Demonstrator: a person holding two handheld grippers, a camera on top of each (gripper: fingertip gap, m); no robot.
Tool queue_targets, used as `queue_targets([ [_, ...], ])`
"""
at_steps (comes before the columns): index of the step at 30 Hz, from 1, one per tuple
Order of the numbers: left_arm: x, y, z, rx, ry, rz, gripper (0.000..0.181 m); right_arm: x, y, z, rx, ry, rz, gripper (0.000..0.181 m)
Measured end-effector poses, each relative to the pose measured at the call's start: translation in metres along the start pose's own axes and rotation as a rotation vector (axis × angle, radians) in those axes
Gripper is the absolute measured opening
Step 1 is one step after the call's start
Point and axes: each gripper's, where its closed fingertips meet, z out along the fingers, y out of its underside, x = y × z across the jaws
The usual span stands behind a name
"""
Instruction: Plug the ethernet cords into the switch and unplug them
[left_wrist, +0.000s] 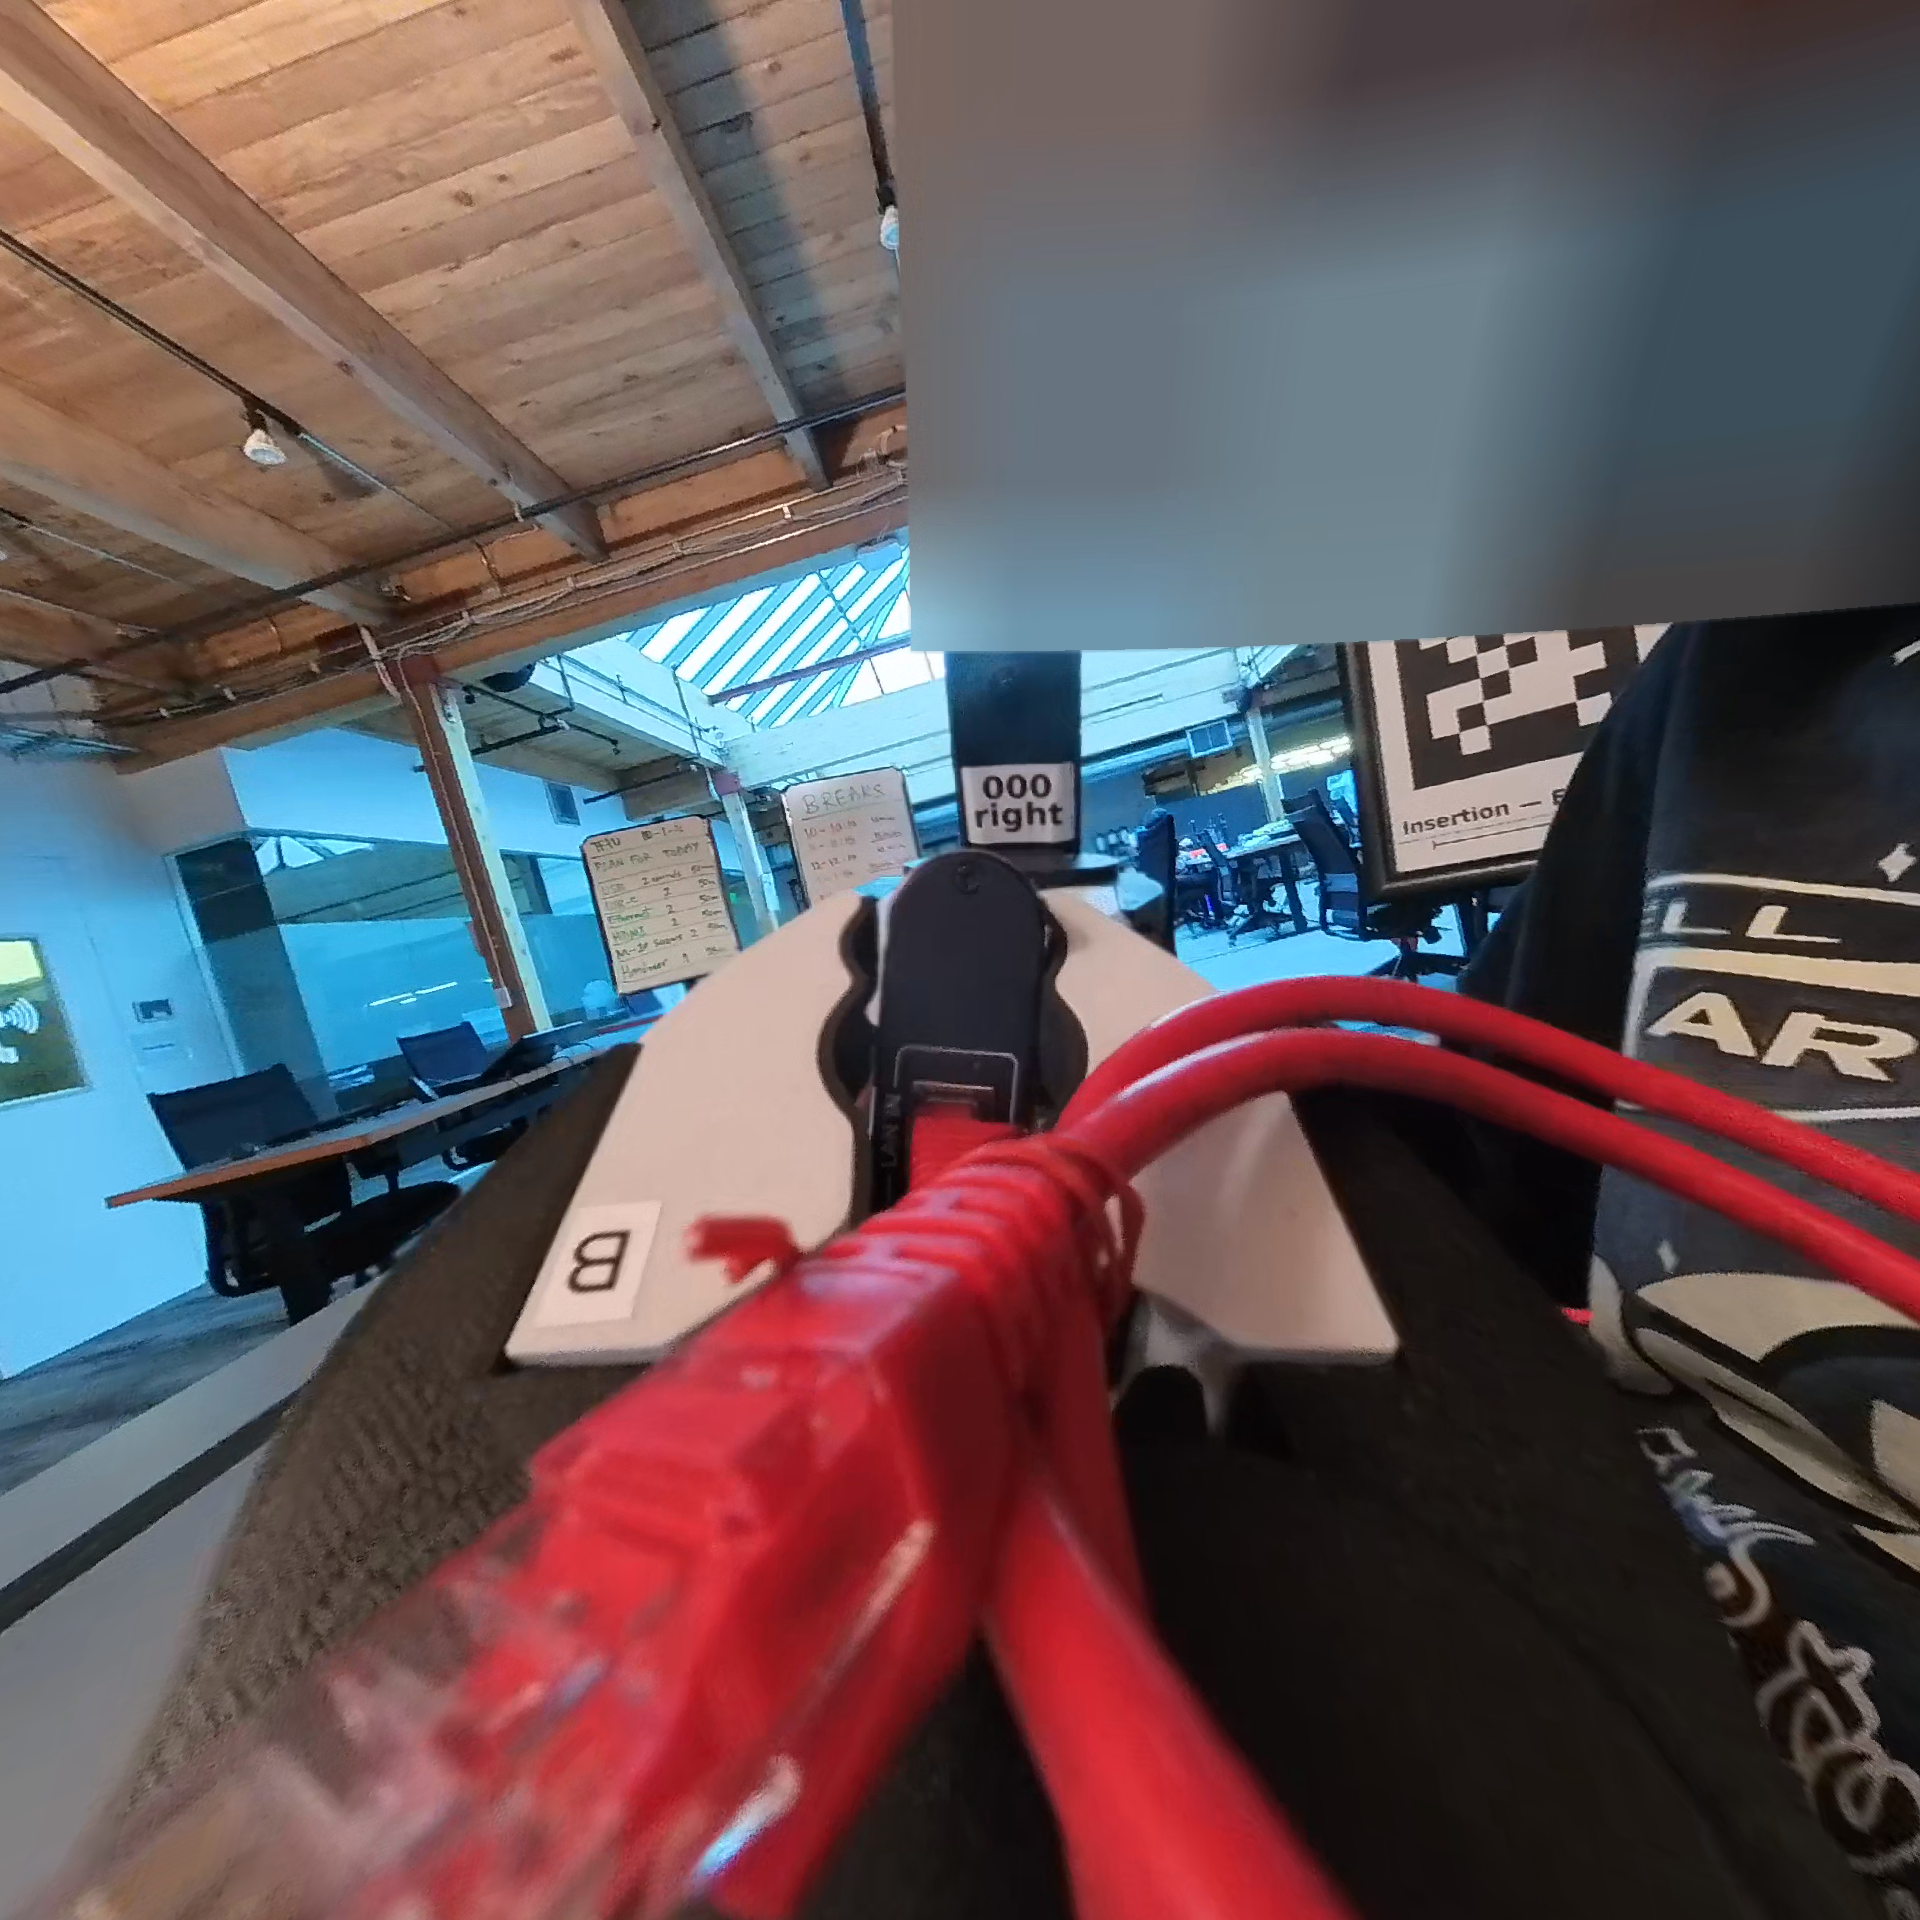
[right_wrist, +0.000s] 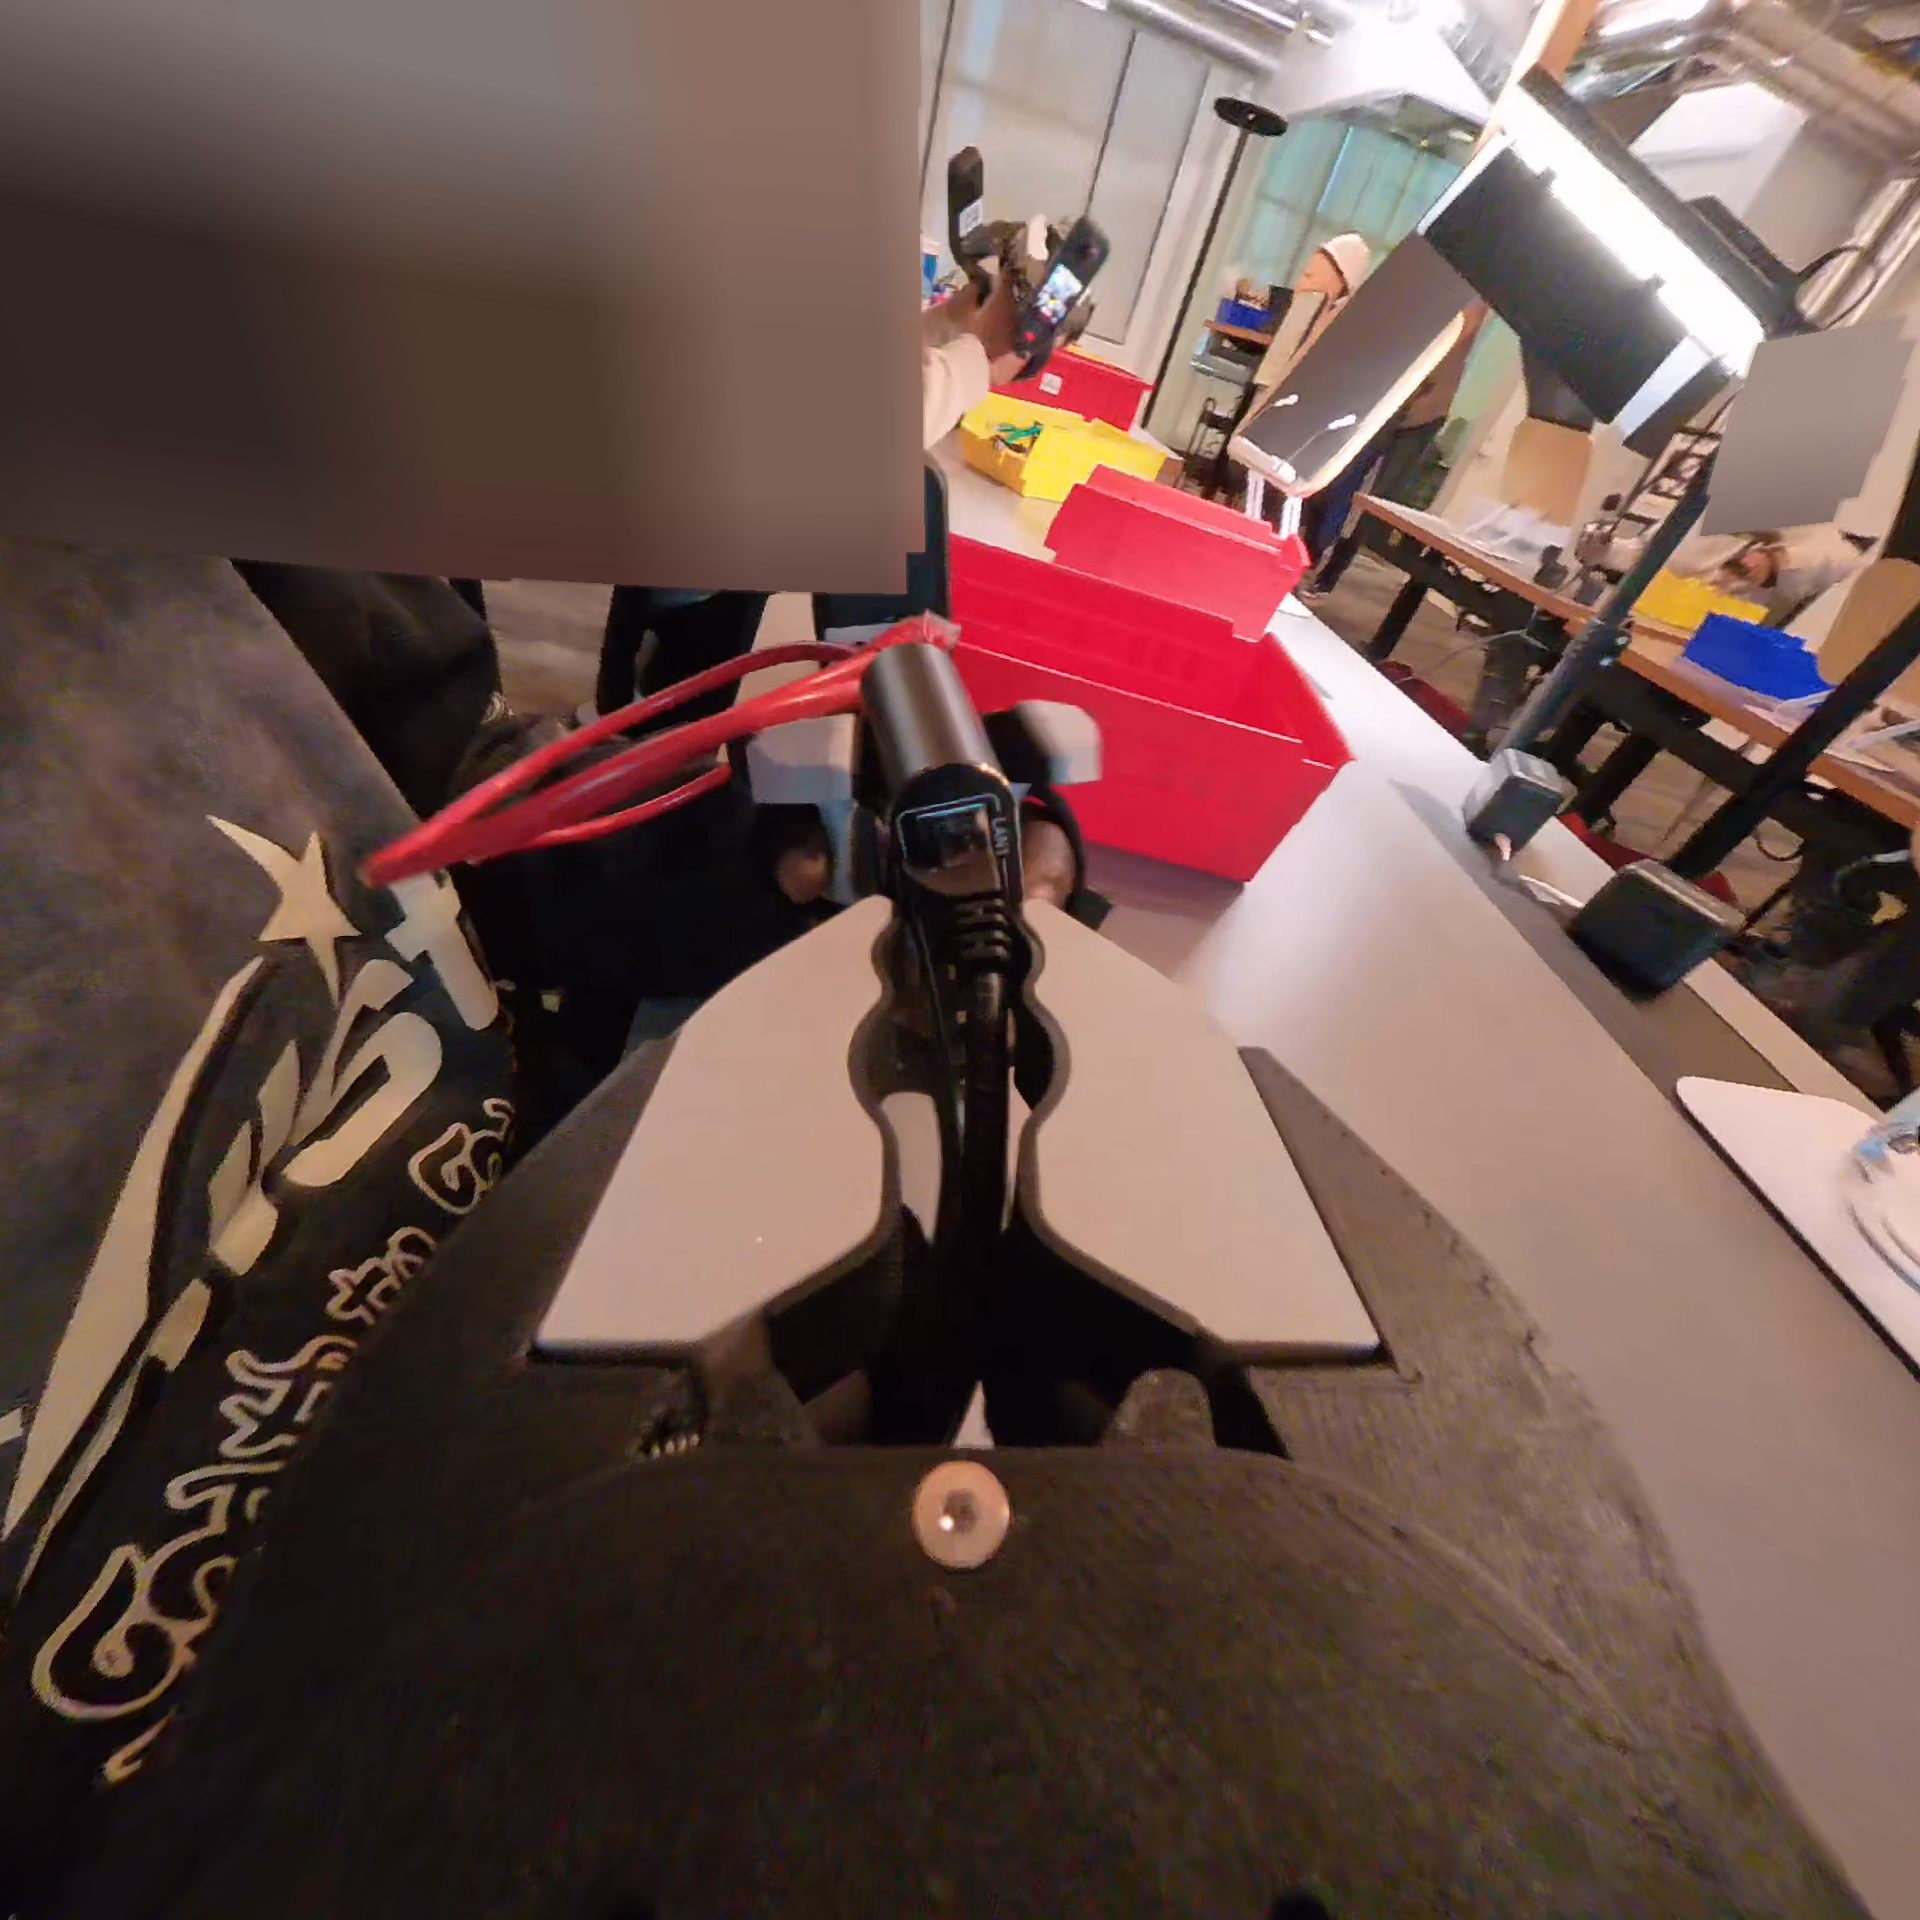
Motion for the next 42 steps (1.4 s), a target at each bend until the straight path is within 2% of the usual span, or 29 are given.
queue_targets([
  [2, -0.006, 0.005, 0.004, 0.001, -0.044, -0.024, 0.062, -0.003, 0.001, 0.001, -0.005, -0.029, 0.004, 0.015],
  [4, -0.008, 0.014, 0.008, -0.042, -0.053, -0.067, 0.1, -0.007, 0.004, 0.003, -0.023, -0.041, -0.002, 0.014],
  [6, -0.01, 0.014, 0.009, -0.043, -0.061, -0.07, 0.115, -0.007, 0.004, 0.004, -0.038, -0.035, -0.004, 0.014],
  [7, -0.011, 0.015, 0.008, -0.052, -0.069, -0.058, 0.116, -0.007, 0.004, 0.004, -0.041, -0.034, 0.0, 0.014],
  [8, -0.011, 0.016, 0.008, -0.061, -0.072, -0.043, 0.116, -0.006, 0.005, 0.003, -0.048, -0.034, 0.008, 0.014],
  [13, -0.004, 0.015, 0.006, -0.079, -0.044, 0.083, 0.06, -0.005, 0.005, 0.001, -0.067, -0.025, 0.006, 0.015],
  [15, 0.0, 0.012, 0.005, -0.073, -0.024, 0.119, 0.047, -0.005, 0.002, 0.0, -0.051, -0.027, 0.0, 0.016],
  [17, 0.003, 0.011, 0.004, -0.083, -0.01, 0.122, 0.036, -0.003, -0.007, -0.004, 0.016, -0.011, -0.046, 0.021],
  [19, 0.002, 0.012, 0.003, -0.101, -0.005, 0.069, 0.026, -0.003, -0.026, -0.012, 0.161, -0.002, -0.097, 0.027],
  [21, 0.005, 0.011, 0.003, -0.092, 0.019, 0.02, 0.026, -0.007, -0.034, -0.017, 0.227, -0.033, -0.094, 0.03],
  [26, 0.008, 0.012, 0.004, -0.102, 0.022, 0.079, 0.026, -0.007, -0.019, -0.012, 0.144, -0.039, -0.127, 0.03],
  [29, 0.008, 0.013, 0.005, -0.099, 0.013, 0.109, 0.027, -0.008, -0.017, -0.011, 0.12, -0.023, -0.19, 0.019],
  [33, 0.008, 0.014, 0.005, -0.102, 0.004, 0.154, 0.027, -0.008, -0.013, -0.011, 0.067, 0.0, -0.258, 0.017],
  [38, 0.012, 0.019, 0.006, -0.131, 0.051, 0.087, 0.026, -0.008, -0.002, -0.011, -0.011, 0.001, -0.322, 0.017],
  [42, 0.014, 0.016, 0.007, -0.115, 0.054, 0.119, 0.026, -0.01, -0.006, -0.011, 0.008, -0.01, -0.318, 0.015],
])
